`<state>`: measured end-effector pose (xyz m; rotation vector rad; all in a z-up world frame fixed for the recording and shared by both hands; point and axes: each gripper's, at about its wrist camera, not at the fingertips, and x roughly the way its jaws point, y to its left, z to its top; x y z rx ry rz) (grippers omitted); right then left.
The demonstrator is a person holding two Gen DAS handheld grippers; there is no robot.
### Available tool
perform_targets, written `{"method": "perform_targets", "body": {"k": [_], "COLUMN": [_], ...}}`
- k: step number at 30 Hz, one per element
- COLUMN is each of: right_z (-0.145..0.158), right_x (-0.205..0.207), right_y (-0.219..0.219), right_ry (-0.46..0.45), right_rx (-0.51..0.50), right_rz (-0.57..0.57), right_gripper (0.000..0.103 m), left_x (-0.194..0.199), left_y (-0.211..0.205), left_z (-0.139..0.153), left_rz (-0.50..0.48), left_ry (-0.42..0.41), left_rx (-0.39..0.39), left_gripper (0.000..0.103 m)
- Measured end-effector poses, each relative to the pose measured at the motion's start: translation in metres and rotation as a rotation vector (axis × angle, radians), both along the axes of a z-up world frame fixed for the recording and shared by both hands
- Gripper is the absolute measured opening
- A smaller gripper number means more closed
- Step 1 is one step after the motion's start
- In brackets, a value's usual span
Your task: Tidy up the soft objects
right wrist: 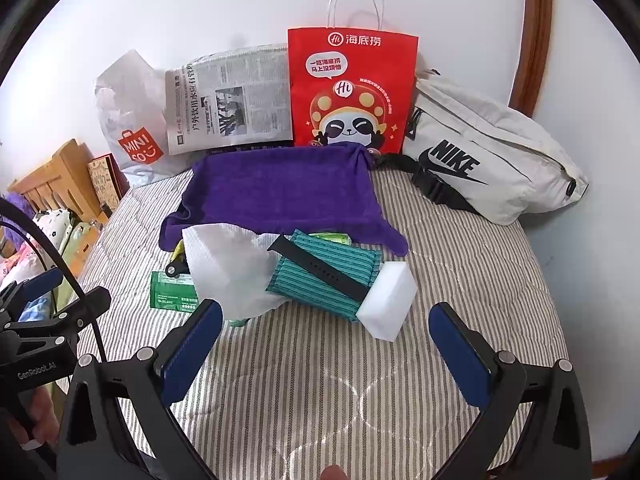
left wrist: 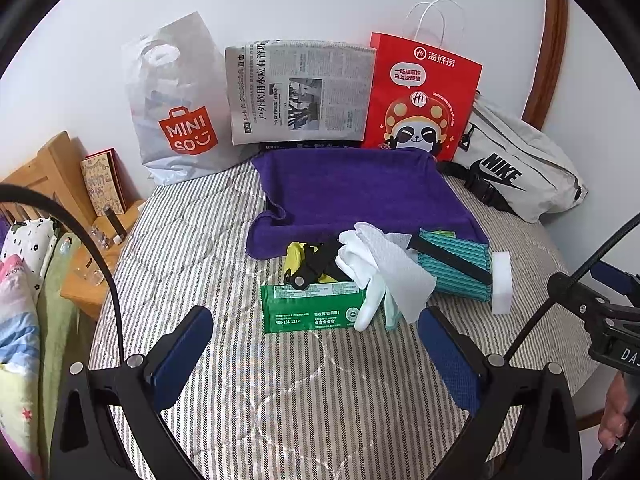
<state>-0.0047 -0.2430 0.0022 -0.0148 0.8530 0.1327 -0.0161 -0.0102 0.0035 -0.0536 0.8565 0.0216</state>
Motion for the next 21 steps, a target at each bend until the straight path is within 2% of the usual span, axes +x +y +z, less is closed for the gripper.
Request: {"method": "perform_targets", "body": {"k": [21], "right_z": [0.0039], "right_x": [-0.0029], "right_y": [-0.0003], "right_ry": [-0.006], "right_rx": [0.001], "right_rz": [-0.003], "right_gripper": [0.102], "left_x": [-0.0003], "left_y": [0.0013], "left_z": [0.0022], "left_rz": [-0.006], "left_ry": [-0.004], "left_rx": [-0.006], "left_gripper": [0.103]}}
